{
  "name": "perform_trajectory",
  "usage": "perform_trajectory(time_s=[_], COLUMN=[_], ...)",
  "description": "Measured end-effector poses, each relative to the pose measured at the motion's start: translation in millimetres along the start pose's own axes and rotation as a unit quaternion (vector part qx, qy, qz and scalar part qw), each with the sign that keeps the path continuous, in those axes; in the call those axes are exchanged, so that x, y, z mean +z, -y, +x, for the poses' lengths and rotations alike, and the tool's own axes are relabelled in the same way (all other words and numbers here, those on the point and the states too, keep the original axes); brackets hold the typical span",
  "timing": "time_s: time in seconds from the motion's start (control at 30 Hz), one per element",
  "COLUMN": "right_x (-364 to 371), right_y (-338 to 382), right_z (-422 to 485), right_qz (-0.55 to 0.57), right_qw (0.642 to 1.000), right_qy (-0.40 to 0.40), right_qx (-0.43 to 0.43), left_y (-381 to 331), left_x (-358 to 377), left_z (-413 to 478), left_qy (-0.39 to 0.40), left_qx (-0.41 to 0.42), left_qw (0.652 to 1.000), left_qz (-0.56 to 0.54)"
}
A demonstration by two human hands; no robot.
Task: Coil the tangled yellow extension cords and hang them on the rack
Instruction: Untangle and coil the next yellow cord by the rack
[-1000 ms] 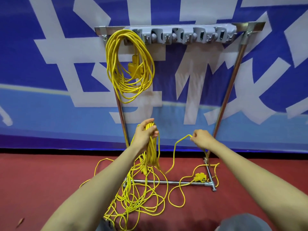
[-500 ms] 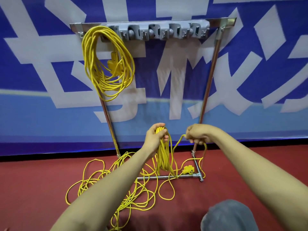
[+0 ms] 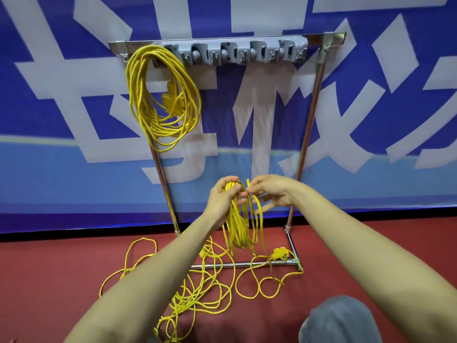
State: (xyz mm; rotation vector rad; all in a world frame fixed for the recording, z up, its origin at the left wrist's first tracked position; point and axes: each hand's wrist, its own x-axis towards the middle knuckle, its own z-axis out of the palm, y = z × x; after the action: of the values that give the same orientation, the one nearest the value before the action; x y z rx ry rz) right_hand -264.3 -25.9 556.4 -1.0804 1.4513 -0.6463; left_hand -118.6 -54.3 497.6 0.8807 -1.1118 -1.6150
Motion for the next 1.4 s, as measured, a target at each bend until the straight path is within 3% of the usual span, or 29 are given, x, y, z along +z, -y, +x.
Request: perform_trajectory(time_s=[0.23, 0.4, 0.57, 0.7, 0.83, 1.03, 1.4], right_x=[16, 17, 23, 43, 69, 82, 83], right_y=[-3, 4, 9, 5, -2, -4, -6], right_z=[4, 4, 5, 9, 19, 25, 30], right_qz=[0.04, 0.087, 0.001, 0.012, 0.061, 0.042, -0.117], right_qw=[0.996, 0.981, 0.984, 0.985, 0.989, 0.982, 0.957], right_qy=[0.034, 0.045, 0.075, 0.097, 0.041, 0.007, -0.098], right_qx=[-0.07, -0.166, -0.16, -0.145, -0.131, -0.182, -0.247], left_y=[-13, -26, -35, -39, -41, -44, -50], left_x=[-33, -56, -64, -67, -64, -61, -59], left_z=[1, 0, 1, 2, 2, -1, 2], left_qy=[0.0, 0.005, -0.001, -0.032, -0.042, -0.046, -0.048], left_qx=[-0.011, -0.014, 0.003, 0.028, 0.043, 0.032, 0.037], left_qw=[0.998, 0.996, 0.995, 0.997, 0.997, 0.998, 0.998], left_qz=[0.057, 0.088, 0.095, 0.068, 0.051, 0.015, 0.015])
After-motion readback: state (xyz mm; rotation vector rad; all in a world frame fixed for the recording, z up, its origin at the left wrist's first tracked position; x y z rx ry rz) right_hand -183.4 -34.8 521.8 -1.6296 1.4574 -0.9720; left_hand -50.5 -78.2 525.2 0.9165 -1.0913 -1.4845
